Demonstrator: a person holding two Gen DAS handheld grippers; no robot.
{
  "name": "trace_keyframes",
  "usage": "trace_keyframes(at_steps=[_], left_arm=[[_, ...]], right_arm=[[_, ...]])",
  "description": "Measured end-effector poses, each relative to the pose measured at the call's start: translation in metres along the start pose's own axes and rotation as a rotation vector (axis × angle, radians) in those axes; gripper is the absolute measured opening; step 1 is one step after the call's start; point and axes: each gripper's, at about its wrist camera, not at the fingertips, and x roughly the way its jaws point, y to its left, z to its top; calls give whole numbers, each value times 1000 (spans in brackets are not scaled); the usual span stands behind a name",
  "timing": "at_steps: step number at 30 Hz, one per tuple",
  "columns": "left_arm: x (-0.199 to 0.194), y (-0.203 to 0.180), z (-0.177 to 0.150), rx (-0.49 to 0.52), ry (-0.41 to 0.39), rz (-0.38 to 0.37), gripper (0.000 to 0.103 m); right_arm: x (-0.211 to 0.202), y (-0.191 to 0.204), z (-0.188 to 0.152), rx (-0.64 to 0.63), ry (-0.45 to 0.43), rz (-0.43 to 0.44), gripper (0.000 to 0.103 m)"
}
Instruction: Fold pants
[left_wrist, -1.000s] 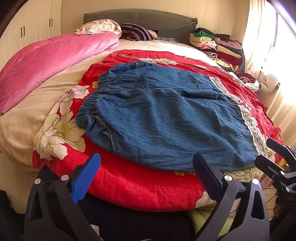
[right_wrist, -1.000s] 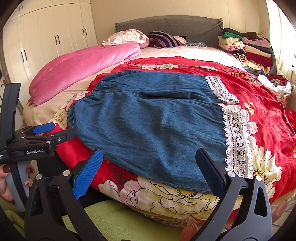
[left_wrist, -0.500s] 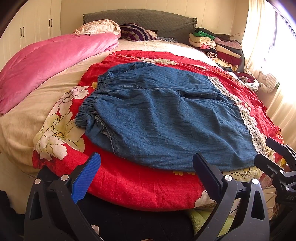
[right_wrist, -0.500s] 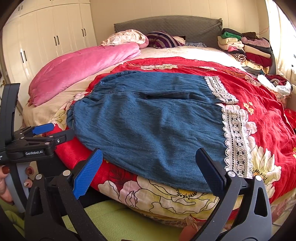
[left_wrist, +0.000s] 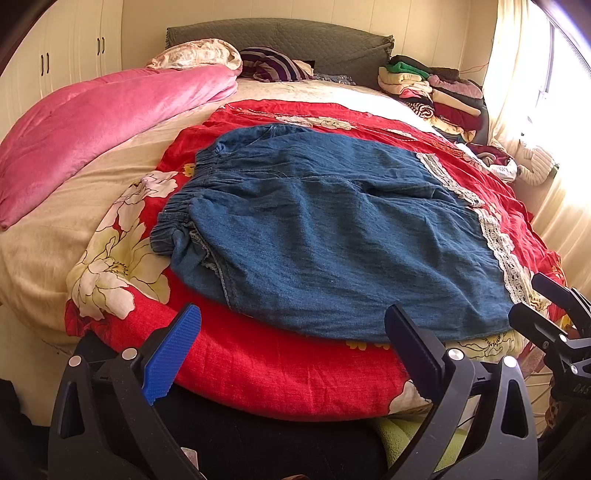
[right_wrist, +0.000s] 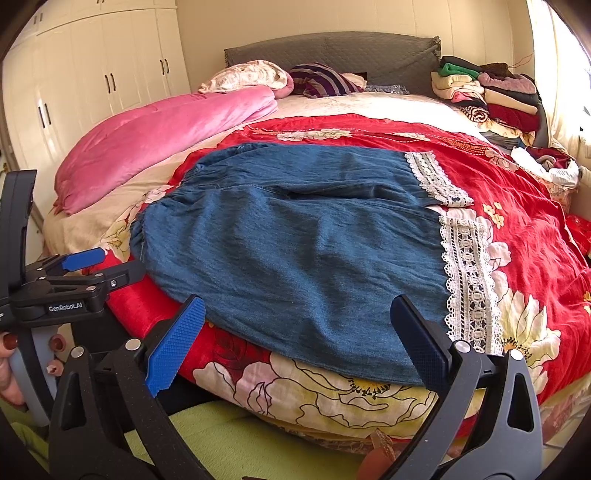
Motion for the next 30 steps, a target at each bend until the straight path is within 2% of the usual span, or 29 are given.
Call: trace_keyframes(at_steps=[15, 20, 30], left_arm=[[18, 7, 22, -18, 17, -15, 99], [26, 17, 41, -21, 12, 0, 99], [50, 61, 94, -85, -4, 37, 99]], right_arm=[[8, -4, 22, 0, -38, -18, 95], [20, -4, 43, -19, -56, -21, 95], [60, -2, 99, -58, -69, -14, 95]])
